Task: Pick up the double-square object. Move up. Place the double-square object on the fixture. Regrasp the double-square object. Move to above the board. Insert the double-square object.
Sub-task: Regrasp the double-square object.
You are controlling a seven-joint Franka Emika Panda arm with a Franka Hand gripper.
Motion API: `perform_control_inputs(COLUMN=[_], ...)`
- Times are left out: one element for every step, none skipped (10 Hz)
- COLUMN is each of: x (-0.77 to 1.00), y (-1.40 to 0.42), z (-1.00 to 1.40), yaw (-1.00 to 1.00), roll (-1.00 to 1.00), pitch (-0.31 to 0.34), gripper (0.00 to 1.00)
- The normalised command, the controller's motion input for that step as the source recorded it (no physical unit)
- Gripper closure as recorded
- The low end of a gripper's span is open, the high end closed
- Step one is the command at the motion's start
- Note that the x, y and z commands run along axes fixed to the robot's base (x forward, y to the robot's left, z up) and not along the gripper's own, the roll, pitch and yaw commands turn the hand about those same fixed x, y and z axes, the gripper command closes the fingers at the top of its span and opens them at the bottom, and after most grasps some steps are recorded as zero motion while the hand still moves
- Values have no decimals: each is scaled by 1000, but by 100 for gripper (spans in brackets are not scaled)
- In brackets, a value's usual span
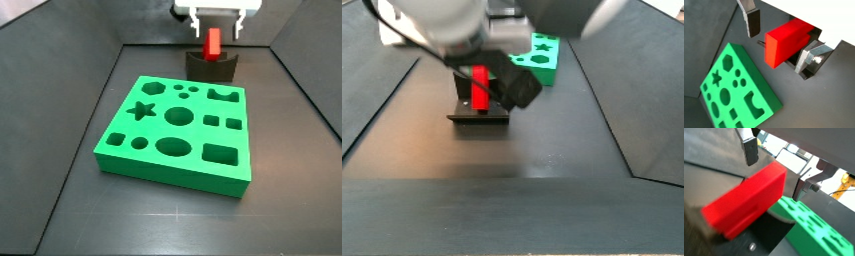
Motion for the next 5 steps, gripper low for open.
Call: perform_control_inputs(x=[-49,-53,-51,-45,-43], y=[-4,-4,-3,-2,0], z=[1000,892,703,506,243], yaw=[61,63,61,62,60], roll=[16,4,-10,-19,-28], pitch=[-46,-42,-35,-30,-25], gripper=[0,0,0,0,0])
